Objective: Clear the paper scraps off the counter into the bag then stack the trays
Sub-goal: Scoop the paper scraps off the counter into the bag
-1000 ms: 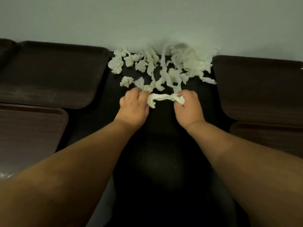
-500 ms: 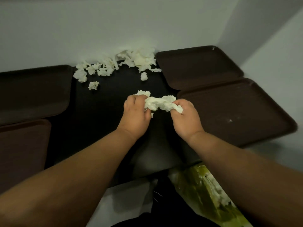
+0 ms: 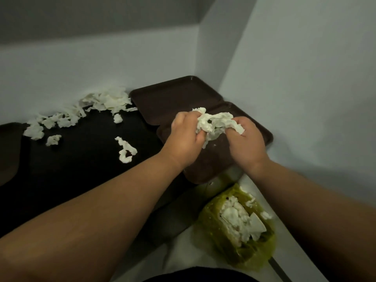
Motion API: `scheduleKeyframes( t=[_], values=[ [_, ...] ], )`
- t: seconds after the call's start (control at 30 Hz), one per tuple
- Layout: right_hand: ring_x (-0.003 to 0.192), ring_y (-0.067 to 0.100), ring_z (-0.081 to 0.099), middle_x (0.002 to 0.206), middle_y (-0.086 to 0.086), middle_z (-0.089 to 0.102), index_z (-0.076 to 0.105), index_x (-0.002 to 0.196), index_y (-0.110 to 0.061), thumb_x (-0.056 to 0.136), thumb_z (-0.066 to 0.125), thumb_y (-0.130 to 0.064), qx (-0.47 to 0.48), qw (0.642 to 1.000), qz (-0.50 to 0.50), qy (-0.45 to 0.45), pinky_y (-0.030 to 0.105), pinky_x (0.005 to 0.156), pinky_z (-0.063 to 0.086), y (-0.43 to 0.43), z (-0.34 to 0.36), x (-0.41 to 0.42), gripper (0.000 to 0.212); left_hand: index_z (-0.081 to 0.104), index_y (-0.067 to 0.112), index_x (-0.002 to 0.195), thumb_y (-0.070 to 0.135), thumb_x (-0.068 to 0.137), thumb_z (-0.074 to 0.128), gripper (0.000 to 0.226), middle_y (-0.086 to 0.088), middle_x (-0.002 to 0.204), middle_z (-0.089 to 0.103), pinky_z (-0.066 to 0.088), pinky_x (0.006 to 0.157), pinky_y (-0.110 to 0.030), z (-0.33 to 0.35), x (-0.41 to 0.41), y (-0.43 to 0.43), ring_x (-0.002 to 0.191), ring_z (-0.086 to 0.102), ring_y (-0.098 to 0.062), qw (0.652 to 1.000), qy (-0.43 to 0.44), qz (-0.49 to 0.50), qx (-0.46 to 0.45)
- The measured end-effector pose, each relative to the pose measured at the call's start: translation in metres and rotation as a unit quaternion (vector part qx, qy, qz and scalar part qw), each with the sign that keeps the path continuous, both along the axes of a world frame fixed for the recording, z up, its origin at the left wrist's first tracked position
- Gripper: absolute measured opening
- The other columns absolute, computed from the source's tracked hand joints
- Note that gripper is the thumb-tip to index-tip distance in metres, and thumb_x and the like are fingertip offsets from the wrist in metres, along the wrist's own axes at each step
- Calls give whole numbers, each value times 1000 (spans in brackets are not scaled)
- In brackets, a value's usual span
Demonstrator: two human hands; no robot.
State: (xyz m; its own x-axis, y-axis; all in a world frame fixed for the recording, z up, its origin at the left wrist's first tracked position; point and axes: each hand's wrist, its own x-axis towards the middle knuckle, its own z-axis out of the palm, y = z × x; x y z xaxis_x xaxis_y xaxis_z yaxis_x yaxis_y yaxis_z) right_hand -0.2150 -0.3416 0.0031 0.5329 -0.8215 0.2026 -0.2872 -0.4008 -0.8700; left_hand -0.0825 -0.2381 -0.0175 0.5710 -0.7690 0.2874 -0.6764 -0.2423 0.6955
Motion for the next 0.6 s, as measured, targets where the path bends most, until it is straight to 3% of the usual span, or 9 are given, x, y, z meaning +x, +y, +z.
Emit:
scheduleKeyframes(
  t=[0.23,0.33,0.4,0.6],
  values=[
    [77,3,55,84,-11,59,58,86,-26,95,54,-22,13,994,-97,47,15,61,38,-66,-21,-111,11,48,25,133,31,95,56,39,-4,129,44,43,106,-42,-28,-108,-89,121,45,-22,991,54,-112,44],
    [75,1,55,83,-12,60,58,86,-27,95,54,-16,55,989,-127,56,9,58,38,-84,-45,-153,14,46,25,135,32,96,56,41,-5,129,42,41,105,-39,-53,-151,-111,121,46,-23,979,91,-154,101],
    [74,3,56,82,-10,61,58,84,-27,94,55,-13,91,985,-129,73,12,58,39,-93,-67,-175,16,45,27,134,33,97,56,39,-4,127,42,41,103,-38,-77,-172,-122,121,44,-23,968,103,-171,153],
    [80,17,60,86,-3,64,62,96,-18,91,59,-13,236,952,-125,147,24,61,41,-124,-140,-205,8,43,33,138,38,95,59,47,-4,132,42,44,105,-41,-144,-198,-146,117,52,-26,937,206,-99,265]
  ],
)
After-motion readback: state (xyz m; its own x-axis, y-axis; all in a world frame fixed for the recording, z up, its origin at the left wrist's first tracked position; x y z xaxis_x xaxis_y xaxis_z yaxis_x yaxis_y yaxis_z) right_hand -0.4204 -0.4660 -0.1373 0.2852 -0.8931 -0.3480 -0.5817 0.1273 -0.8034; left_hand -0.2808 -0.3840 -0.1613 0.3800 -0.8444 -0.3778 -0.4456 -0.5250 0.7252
